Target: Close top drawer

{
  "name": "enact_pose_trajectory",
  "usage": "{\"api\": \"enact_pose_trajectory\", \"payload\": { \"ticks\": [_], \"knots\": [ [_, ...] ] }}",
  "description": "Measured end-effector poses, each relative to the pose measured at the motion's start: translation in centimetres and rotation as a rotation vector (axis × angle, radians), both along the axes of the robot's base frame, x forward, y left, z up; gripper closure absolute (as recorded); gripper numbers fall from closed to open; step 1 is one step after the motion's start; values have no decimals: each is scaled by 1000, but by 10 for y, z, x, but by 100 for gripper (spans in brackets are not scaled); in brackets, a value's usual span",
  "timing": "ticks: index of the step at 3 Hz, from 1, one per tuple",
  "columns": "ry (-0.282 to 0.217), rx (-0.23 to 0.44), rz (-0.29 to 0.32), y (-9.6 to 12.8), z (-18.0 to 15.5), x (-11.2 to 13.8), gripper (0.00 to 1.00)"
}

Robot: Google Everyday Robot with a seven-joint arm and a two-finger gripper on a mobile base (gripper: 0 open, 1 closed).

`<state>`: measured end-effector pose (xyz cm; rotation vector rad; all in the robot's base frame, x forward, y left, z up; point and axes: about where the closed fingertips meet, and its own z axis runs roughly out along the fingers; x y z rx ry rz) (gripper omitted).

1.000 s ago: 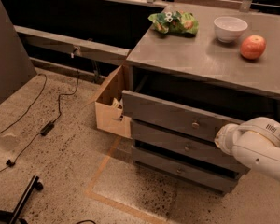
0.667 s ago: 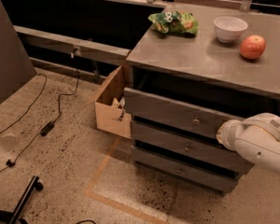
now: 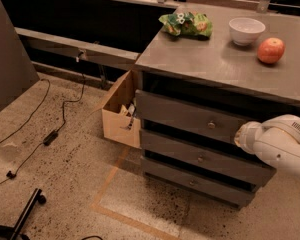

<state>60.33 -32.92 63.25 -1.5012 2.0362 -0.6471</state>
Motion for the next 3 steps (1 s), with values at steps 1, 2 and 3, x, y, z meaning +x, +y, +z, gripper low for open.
{"api": "enact_pose_trajectory", "payload": {
  "ticks": [1,2,3],
  "knots": [
    [-3,-3,11,0,0,11,100],
    [62,-21,25,7,5,-13,100],
    [170,15,-4,-3,37,-57,100]
  ]
}}
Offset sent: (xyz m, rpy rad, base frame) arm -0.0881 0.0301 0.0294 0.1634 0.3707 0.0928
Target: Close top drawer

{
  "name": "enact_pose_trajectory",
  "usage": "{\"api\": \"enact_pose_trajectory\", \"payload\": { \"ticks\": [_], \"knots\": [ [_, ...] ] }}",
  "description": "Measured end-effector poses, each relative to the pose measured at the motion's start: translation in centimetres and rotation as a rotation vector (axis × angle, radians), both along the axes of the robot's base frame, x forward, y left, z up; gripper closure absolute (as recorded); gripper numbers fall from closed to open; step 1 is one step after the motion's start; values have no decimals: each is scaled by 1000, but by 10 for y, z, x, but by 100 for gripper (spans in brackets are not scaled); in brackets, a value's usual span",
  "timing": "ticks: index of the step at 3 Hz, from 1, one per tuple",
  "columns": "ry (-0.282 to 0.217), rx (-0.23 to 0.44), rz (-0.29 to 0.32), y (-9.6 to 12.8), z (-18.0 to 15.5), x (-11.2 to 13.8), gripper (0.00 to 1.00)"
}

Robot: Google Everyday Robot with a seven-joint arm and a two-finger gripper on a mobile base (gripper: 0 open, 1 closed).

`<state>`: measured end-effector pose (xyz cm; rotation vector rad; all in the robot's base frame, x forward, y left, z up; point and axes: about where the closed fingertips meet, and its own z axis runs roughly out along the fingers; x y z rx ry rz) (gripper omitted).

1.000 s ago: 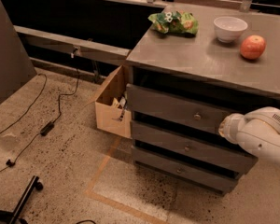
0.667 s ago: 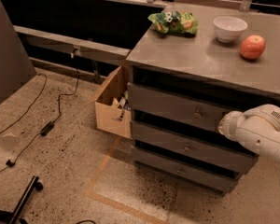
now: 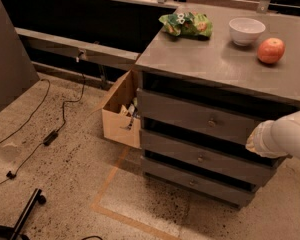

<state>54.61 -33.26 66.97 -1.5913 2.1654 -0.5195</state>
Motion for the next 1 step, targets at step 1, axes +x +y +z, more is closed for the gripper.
{"api": "enact_pose_trajectory", "payload": {
  "ticks": [1],
  "knots": [
    [86,106,21,4,30,-30,100]
  ]
}}
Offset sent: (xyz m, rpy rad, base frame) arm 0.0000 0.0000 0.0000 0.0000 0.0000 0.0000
